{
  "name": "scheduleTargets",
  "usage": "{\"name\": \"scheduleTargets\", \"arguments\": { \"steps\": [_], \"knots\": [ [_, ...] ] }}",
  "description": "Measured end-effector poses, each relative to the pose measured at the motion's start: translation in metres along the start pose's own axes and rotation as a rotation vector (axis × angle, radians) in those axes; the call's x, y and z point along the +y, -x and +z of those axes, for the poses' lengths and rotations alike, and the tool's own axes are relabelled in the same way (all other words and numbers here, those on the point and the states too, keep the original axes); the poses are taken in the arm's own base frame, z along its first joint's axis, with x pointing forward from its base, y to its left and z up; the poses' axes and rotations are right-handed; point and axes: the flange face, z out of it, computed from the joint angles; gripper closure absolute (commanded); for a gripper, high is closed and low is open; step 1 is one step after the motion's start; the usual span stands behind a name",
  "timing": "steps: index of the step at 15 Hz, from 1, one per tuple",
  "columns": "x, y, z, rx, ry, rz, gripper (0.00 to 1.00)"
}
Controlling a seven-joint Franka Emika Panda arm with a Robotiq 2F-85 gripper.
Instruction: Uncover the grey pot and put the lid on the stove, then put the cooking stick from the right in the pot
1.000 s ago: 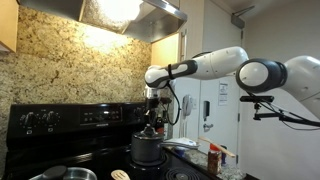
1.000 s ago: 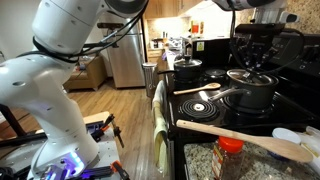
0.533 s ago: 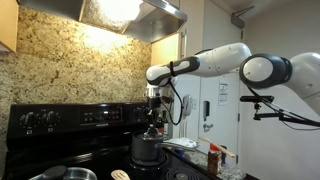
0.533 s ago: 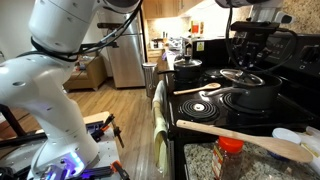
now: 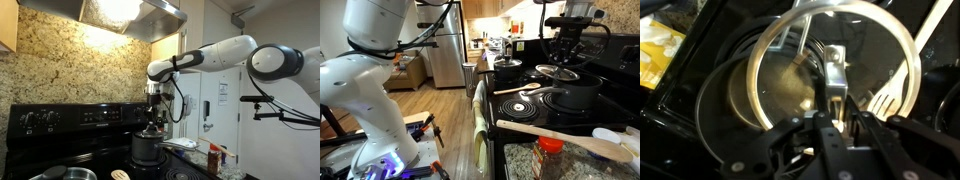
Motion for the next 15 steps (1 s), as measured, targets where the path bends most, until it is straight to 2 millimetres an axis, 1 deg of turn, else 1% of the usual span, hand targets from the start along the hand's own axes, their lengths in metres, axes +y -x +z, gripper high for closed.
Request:
{"name": "scheduleTargets", "arguments": {
  "steps": [4, 6, 7, 8, 10, 13, 15],
  "knots": [
    [-0.034, 0.005, -0.03, 0.083, 0.036, -0.04, 0.88],
    [-0.054, 0.011, -0.034, 0.104, 0.043, -0.064, 0.88],
    [-0.064, 0.014, -0.032, 0.107, 0.042, -0.077, 0.88],
    [-0.075, 0.018, -0.027, 0.106, 0.04, -0.089, 0.88],
    [-0.093, 0.022, -0.008, 0.102, 0.025, -0.107, 0.88],
    [-0.112, 0.024, 0.035, 0.106, 0.001, -0.119, 0.88],
    [-0.12, 0.028, 0.062, 0.121, -0.012, -0.111, 0.88]
  ]
}}
